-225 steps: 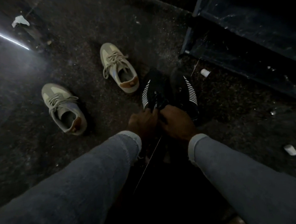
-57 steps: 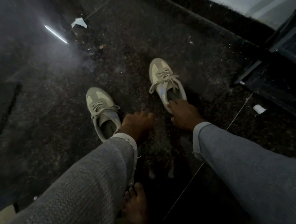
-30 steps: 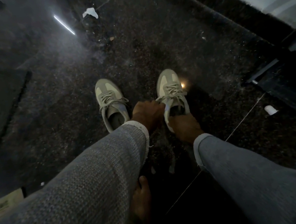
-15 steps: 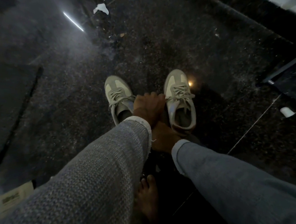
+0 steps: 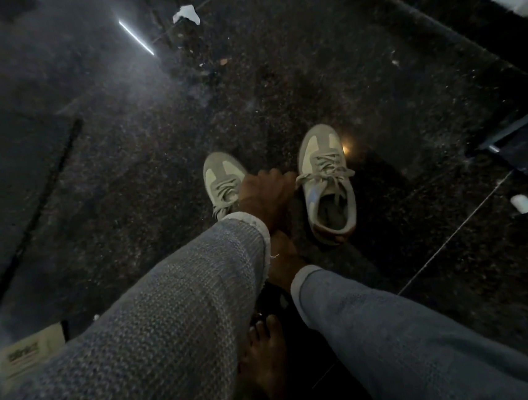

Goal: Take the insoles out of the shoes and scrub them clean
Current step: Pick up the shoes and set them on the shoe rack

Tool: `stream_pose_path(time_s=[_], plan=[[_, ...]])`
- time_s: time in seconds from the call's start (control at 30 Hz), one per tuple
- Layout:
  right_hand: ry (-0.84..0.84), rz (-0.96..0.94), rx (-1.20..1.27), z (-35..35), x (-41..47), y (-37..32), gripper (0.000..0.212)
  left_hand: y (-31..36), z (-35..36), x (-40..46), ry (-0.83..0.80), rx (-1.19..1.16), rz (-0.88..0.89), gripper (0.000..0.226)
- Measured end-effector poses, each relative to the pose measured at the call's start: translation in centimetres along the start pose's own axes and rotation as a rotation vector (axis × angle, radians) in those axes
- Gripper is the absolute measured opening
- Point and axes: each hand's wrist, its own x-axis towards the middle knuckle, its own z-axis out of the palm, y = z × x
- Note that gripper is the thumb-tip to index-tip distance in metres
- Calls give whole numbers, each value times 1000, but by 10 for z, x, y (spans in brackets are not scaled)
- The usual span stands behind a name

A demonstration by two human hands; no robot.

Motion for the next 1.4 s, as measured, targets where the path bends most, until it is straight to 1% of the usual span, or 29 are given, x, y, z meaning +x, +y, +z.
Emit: stream_pose_path(time_s=[0.07,0.1,0.17,0.23,0.27,0.37,0.43,0.53,0.63,0.73,0.8,0.83,0.9,0.97,1.03,1.1,1.17,1.23,1.3,1.33,1.4], plan=[[152,-29,-21,3,0,5,39,0,1,0,-5,-2,9,34],[197,-20,56,2,-1,9,41,0,0,0,11,-4,10,33],[238,-20,145,-5,3,25,44,1,-3,2,77,-16,3,34],[237,60,235,-17,3,43,46,2,-8,4,168,-29,11,42],[298,92,269,-20,2,54,47,4,-11,5,216,-39,18,46],[324,224,281,-41,-4,78,36,10,-17,6,347,-98,31,52],[334,251,255,-55,-10,94,33,16,-22,6,422,-165,36,58],[432,251,188,-75,-30,123,28,24,-24,9,477,-217,32,67],[497,268,90,-83,-59,147,27,36,-16,10,446,-184,13,70],[548,285,99,-80,-81,168,17,53,-6,13,287,-172,69,70],[570,310,104,-71,-93,182,16,66,1,13,175,-190,102,70],[566,320,99,-64,-97,186,16,72,5,12,134,-187,106,70],[498,351,116,-47,-101,194,18,83,17,9,36,-146,122,66],[381,366,140,-29,-100,199,19,90,30,6,-105,-119,165,62],[265,369,140,-14,-101,203,20,94,39,3,-182,-85,232,52],[175,365,118,-2,-101,203,26,96,42,6,-206,-63,256,45],[102,369,93,7,-101,201,26,99,41,7,-213,-79,242,43],[-1,369,82,16,-99,196,24,101,44,8,-191,-97,243,44],[-111,384,127,26,-97,190,26,105,52,7,-157,-95,247,44],[-132,398,169,32,-97,186,25,107,56,6,-154,-95,236,46],[-77,457,216,46,-96,177,24,113,63,6,-178,-118,209,51]])
